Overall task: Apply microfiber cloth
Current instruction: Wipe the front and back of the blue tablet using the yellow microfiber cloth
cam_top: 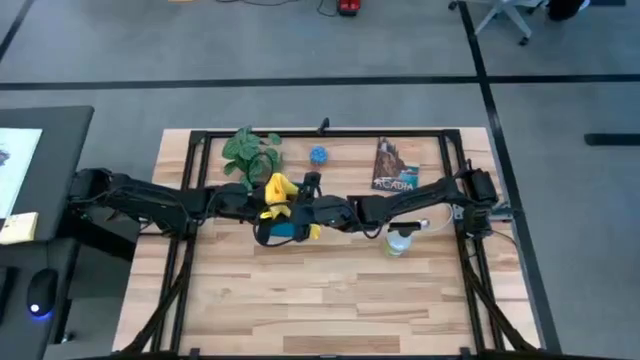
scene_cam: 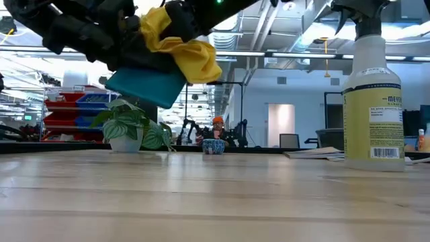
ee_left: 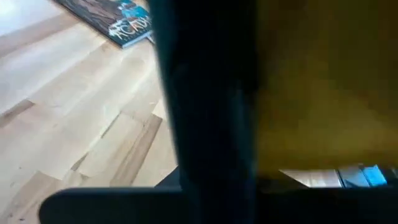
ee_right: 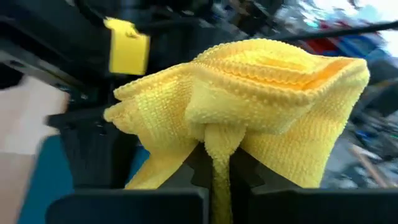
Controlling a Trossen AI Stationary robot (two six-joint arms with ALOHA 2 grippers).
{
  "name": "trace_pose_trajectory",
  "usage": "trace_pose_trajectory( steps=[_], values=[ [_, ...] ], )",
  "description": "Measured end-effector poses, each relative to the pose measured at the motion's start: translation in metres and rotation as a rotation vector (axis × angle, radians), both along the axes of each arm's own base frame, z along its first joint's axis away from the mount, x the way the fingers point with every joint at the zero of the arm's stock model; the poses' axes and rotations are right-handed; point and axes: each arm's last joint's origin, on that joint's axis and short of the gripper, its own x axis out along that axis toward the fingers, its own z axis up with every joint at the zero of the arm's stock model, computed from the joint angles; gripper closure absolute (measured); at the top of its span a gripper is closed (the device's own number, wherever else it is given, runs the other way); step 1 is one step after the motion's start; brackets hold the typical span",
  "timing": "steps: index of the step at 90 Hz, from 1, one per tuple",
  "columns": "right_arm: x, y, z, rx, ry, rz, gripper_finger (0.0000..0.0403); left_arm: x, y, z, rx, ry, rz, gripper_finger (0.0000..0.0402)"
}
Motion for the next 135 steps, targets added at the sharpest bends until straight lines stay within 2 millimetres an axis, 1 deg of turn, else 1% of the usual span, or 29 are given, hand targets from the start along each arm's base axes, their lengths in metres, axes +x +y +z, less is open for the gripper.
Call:
trace_pose_trajectory(
  steps=[8,13,27,36,42,56,69,75,85,93,106,114,124,135],
  values=[
    [-0.001,0.0,-0.005,-0.001,0.047,0.012,0.0401,0.0,0.0,0.0,0.006,-0.005,0.002,0.0391],
    [-0.002,-0.001,-0.005,-0.012,0.051,-0.01,0.0401,0.0,0.0,0.0,0.008,-0.005,0.009,0.0391],
    [-0.004,-0.005,0.003,-0.118,0.034,-0.152,0.0401,0.0,0.001,0.001,0.012,-0.008,0.036,0.0391],
    [-0.006,-0.006,0.009,-0.133,0.01,-0.186,0.0401,0.0,0.001,0.001,0.012,-0.006,0.035,0.0391],
    [-0.006,-0.005,0.009,-0.129,0.008,-0.189,0.0401,0.0,0.002,0.0,0.017,0.0,0.037,0.0391],
    [-0.01,0.007,0.0,-0.08,0.105,-0.091,0.0401,-0.001,0.0,-0.003,0.026,0.026,0.018,0.0391],
    [-0.019,0.016,-0.017,-0.057,0.262,-0.069,0.0401,-0.001,0.001,-0.003,0.039,0.036,0.027,0.0391],
    [-0.022,0.015,-0.021,-0.06,0.309,-0.093,0.0401,-0.001,0.001,-0.003,0.046,0.032,0.041,0.0391],
    [-0.027,0.012,-0.023,-0.133,0.342,-0.214,0.0401,-0.001,0.003,-0.002,0.05,0.022,0.066,0.0391],
    [-0.031,0.009,-0.018,-0.179,0.336,-0.289,0.0401,-0.001,0.002,-0.001,0.045,0.018,0.061,0.0391],
    [-0.038,0.001,0.003,-0.227,0.257,-0.427,0.0401,0.0,-0.001,0.002,0.038,-0.012,-0.012,0.0391],
    [-0.039,0.0,0.009,-0.213,0.231,-0.427,0.0401,0.0,0.0,0.002,0.047,-0.01,-0.009,0.0391],
    [-0.039,0.008,0.008,-0.227,0.251,-0.385,0.0401,0.001,0.001,0.004,0.058,-0.04,0.02,0.0391],
    [-0.042,0.016,0.011,-0.244,0.243,-0.387,0.0401,0.001,0.002,0.004,0.073,-0.03,0.06,0.0391]
  ],
)
